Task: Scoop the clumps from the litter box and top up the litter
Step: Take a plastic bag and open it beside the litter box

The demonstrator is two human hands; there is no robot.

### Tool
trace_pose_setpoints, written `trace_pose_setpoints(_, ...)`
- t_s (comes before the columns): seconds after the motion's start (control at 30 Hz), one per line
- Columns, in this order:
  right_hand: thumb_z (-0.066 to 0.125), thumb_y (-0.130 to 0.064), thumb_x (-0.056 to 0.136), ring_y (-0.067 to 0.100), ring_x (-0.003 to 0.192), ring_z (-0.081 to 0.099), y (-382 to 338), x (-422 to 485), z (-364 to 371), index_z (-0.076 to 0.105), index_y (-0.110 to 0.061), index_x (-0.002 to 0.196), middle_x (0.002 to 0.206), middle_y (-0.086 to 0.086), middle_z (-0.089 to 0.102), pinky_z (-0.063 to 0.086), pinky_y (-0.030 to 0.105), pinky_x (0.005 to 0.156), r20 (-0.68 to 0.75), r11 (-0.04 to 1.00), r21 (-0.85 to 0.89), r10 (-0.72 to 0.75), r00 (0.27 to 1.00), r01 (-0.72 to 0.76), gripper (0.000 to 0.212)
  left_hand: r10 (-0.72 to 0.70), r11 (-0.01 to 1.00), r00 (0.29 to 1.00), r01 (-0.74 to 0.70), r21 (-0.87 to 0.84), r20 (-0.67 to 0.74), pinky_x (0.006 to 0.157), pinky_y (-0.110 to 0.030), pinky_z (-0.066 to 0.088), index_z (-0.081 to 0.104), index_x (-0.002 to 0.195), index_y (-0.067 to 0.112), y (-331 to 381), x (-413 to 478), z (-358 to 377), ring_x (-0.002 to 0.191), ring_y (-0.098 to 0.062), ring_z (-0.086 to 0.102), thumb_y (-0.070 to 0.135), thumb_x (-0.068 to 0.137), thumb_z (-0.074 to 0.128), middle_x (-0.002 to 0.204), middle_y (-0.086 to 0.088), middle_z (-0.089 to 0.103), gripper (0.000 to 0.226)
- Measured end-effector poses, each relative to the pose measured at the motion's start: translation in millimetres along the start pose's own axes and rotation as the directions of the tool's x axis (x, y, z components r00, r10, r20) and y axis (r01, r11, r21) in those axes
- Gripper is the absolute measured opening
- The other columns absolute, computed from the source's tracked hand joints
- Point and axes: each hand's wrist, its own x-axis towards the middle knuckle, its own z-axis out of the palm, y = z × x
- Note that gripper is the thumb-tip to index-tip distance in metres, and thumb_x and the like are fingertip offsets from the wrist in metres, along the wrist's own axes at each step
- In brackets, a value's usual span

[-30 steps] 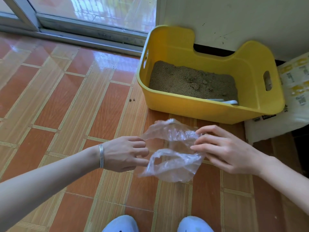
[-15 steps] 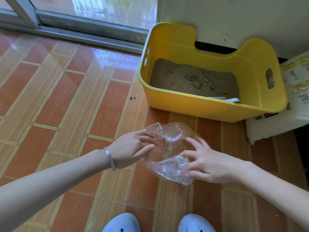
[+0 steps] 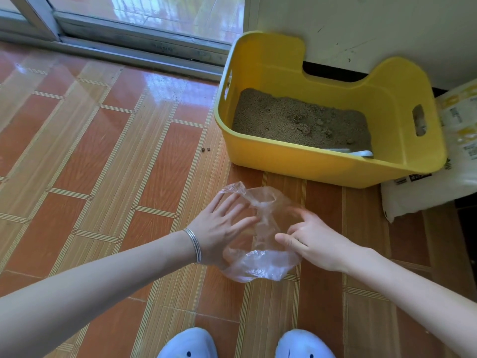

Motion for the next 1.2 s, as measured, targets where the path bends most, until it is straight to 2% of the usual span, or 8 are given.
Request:
trace_pose_setpoints(0.17,0.067,-0.042,0.077,0.033,0.126,0.042,-3.6,1.3,-2.7,0.055,-0.015,0.081,0.084,0.000,0.063,0.034,0.047,0.107,-0.202,0.891,-0.430,-0.251,0.947,0.144,0.029,0.085,0.993,0.993,-0.091,0.071,0.085,0.112,-0.059,-0.007,0.010,0.143,0.020,-6.4,4.3,4.1,0.142,-0.036,-0.008,0.072,0.061,0.063,0.152,-0.016,0.019,0.110)
trace_pose_setpoints(0.37,0.064,-0.061,0.067,0.038,0.140,-0.006,-2.6,12.4,1.9,0.033,-0.022,0.130,0.147,0.007,0.021,0.036,0.048,0.106,-0.019,0.920,-0.370,-0.146,0.989,0.128,0.080,0.231,0.965,0.969,-0.217,0.147,-0.089,0.115,-0.056,0.004,0.056,0.119,0.012,-12.6,7.3,-6.0,0.138,-0.033,0.026,0.072,0.076,0.045,0.130,-0.012,0.055,0.074)
trace_pose_setpoints(0.57,0.066,-0.063,0.064,0.036,0.138,-0.022,9.2,19.6,8.6,0.016,-0.027,0.142,0.155,0.006,-0.009,0.035,0.047,0.107,0.034,0.914,-0.384,-0.130,0.991,0.133,0.099,0.174,0.978,0.983,-0.167,0.122,-0.050,0.113,-0.060,0.009,0.034,0.142,0.015,-13.7,5.8,3.8,0.140,-0.043,0.013,0.079,0.073,0.039,0.151,-0.021,0.023,0.094)
trace_pose_setpoints(0.7,0.060,-0.068,0.065,0.030,0.138,-0.025,19.7,24.7,10.3,0.021,-0.029,0.141,0.155,0.006,0.011,0.008,0.045,0.112,0.053,0.859,-0.482,-0.170,0.984,0.174,0.094,0.102,0.989,0.989,-0.112,0.099,0.109,0.111,-0.050,-0.016,0.027,0.142,0.012,-26.5,7.9,22.7,0.141,-0.039,-0.013,0.079,0.075,0.033,0.156,-0.018,0.003,0.095)
trace_pose_setpoints(0.8,0.058,-0.063,0.073,0.028,0.142,-0.012,24.5,25.3,5.8,0.050,-0.018,0.126,0.143,0.006,0.038,-0.010,0.042,0.112,0.052,0.813,-0.560,-0.156,0.986,0.158,0.071,0.122,0.992,0.987,-0.125,0.029,0.106,0.115,-0.046,-0.005,0.046,0.124,0.011,-30.9,9.3,24.4,0.143,-0.036,0.004,0.075,0.075,0.037,0.152,-0.020,0.022,0.081)
trace_pose_setpoints(0.9,0.069,-0.047,0.072,0.032,0.131,0.035,22.6,21.2,-4.3,0.063,-0.014,0.104,0.116,0.005,0.061,0.019,0.047,0.113,-0.051,0.767,-0.613,-0.274,0.960,0.186,0.046,0.261,0.965,0.963,-0.261,-0.008,-0.062,0.111,-0.048,0.030,0.059,0.110,0.011,-32.3,9.3,18.7,0.124,-0.035,0.046,0.066,0.076,0.045,0.122,-0.015,0.059,0.067)
trace_pose_setpoints(1.0,0.059,-0.045,0.083,0.024,0.116,0.052,14.6,18.3,-7.8,0.059,-0.016,0.114,0.117,0.002,0.062,0.041,0.044,0.102,-0.119,0.745,-0.559,-0.507,0.853,0.364,0.042,0.331,0.932,0.927,-0.350,-0.090,-0.178,0.108,-0.042,0.035,0.060,0.111,0.014,-31.8,4.4,21.0,0.112,-0.028,0.055,0.059,0.085,0.045,0.113,-0.006,0.062,0.054)
trace_pose_setpoints(1.2,0.025,-0.067,0.088,0.024,0.142,-0.015,-1.9,28.6,-0.2,0.021,-0.026,0.146,0.156,-0.005,0.015,0.000,0.053,0.114,0.170,0.693,-0.518,-0.492,0.854,0.502,0.071,0.488,0.825,0.860,-0.510,-0.243,-0.146,0.111,-0.040,0.030,0.057,0.123,0.020,-26.8,3.1,24.9,0.119,-0.023,0.050,0.048,0.084,0.059,0.119,-0.002,0.060,0.048)
